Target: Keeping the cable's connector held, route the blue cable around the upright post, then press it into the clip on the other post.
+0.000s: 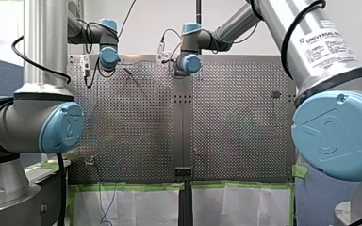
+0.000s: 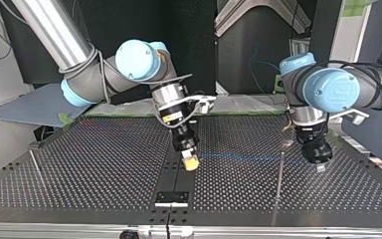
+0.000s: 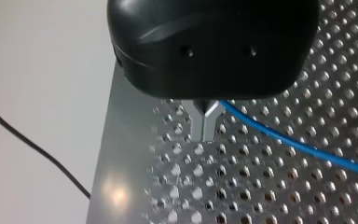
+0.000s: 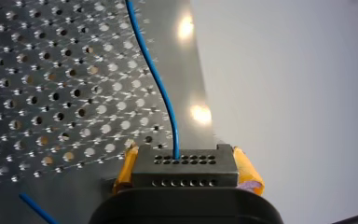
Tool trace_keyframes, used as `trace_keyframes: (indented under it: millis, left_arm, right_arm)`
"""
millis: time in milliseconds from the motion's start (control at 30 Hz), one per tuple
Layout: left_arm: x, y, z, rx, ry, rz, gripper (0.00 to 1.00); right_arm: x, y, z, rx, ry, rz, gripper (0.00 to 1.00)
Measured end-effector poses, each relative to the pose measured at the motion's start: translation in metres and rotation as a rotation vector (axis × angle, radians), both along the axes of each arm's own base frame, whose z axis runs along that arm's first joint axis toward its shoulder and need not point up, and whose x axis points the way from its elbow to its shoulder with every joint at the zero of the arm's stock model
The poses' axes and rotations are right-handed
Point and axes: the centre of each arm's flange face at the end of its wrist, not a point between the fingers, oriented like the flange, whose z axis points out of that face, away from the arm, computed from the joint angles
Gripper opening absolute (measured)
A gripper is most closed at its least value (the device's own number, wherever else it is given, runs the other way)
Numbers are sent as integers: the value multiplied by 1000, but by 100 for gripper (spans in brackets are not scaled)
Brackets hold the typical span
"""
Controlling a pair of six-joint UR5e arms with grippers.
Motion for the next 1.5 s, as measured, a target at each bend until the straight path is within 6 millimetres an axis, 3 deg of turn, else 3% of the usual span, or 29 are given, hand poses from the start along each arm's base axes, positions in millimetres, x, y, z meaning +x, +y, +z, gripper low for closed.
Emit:
trace_keyframes:
  millis: [267,400,933,1100,1500]
  left_arm:
    - [29,29,-7,3,9,-3,0]
    - [40,33,-18,-9,15,-25,0]
    - [67,21,-45,-52,31,-155,0]
    - [73,13,-59,-59,59,-203,0]
    - [77,4,-64,-109,42,-240,0]
  right_arm:
    - [8,-12,-19,10,15,-4,0]
    - [11,-15,-26,13,20,-4,0]
    - [21,-33,-84,58,80,-14,0]
    - [23,-39,-109,73,115,-21,0]
    - [32,-41,-173,135,189,-12,0]
